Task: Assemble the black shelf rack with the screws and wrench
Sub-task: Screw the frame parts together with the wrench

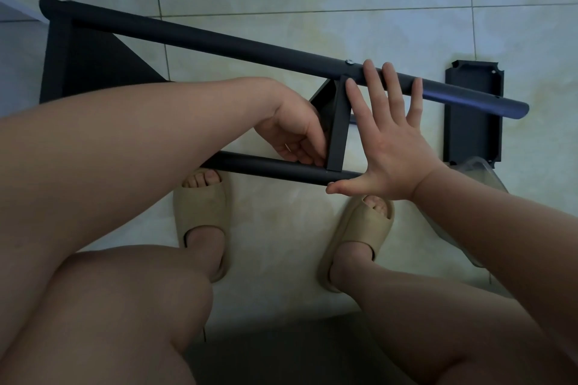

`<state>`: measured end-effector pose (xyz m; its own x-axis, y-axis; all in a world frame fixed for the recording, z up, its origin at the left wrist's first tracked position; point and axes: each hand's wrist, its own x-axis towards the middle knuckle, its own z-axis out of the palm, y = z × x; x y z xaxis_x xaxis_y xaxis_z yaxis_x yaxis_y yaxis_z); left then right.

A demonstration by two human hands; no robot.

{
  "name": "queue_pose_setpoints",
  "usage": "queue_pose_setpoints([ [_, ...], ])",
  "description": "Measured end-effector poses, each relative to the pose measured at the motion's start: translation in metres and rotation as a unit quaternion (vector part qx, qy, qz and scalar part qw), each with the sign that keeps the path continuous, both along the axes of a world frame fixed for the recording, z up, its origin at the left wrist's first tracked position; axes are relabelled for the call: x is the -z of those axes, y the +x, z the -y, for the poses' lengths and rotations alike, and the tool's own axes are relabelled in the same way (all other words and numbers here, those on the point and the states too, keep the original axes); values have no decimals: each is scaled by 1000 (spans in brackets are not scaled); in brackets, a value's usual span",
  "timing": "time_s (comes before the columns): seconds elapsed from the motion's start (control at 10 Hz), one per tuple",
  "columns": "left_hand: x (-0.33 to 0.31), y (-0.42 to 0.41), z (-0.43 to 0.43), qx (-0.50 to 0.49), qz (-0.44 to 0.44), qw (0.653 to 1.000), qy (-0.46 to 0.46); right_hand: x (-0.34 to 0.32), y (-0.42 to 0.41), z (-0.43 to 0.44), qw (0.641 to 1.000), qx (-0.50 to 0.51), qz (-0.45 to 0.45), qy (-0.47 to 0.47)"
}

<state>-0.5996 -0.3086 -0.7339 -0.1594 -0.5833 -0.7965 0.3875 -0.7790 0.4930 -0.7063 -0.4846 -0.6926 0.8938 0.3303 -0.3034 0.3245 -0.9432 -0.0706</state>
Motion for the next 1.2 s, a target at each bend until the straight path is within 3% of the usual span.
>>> queue_pose_setpoints([
  [0.3, 2, -4, 4, -45, -5, 999, 5, 0, 0, 0, 1000, -1, 2, -1],
  [0.6, -3, -1, 4, 8, 14, 1000, 24, 0, 0, 0, 1000, -2, 3, -5],
  [1.0, 0, -3, 6, -40, -7, 999, 9, 1, 0, 0, 1000, -1, 2, 1],
  [1.2, -2, -2, 5, -13, -12, 999, 30, 1, 1, 0, 1000, -2, 1, 2],
])
